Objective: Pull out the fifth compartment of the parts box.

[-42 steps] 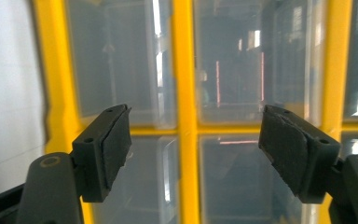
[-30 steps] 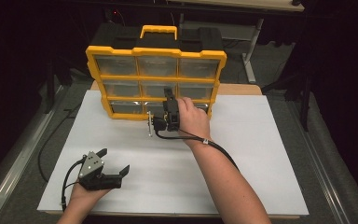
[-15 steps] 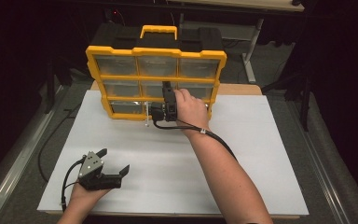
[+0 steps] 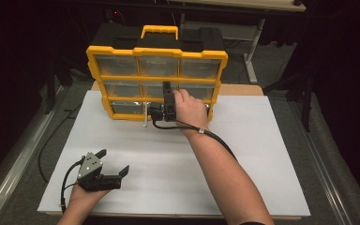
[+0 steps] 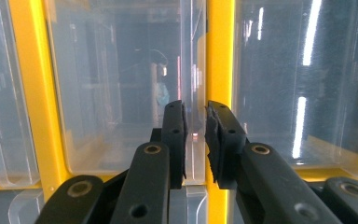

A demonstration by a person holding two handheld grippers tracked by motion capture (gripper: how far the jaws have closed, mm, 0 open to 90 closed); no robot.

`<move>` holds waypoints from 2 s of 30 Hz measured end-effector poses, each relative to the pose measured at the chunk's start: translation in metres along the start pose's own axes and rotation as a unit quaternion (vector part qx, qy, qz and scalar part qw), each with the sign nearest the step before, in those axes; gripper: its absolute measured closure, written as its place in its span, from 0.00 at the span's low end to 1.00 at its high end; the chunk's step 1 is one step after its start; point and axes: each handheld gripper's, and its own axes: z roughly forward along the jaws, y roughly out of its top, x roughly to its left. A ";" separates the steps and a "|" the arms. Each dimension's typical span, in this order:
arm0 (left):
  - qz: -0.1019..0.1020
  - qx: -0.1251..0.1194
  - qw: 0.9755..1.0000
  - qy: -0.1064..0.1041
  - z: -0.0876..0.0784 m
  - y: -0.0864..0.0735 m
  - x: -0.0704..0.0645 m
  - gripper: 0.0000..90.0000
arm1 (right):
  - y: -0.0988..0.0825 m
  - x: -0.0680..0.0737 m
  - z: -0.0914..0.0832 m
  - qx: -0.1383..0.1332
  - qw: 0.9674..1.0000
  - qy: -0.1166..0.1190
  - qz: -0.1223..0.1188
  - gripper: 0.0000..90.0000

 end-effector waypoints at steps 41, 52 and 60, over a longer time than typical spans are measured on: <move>0.001 -0.002 1.000 -0.002 -0.001 0.001 0.002 0.00 | 0.002 -0.004 -0.063 -0.025 1.000 0.007 -0.002 0.88; 0.004 -0.001 1.000 -0.002 -0.002 0.000 0.001 0.00 | -0.001 -0.001 -0.075 -0.026 1.000 0.003 0.003 0.88; 0.004 0.002 1.000 -0.002 -0.001 0.000 0.002 0.00 | -0.002 -0.001 -0.081 -0.029 1.000 0.002 0.000 0.88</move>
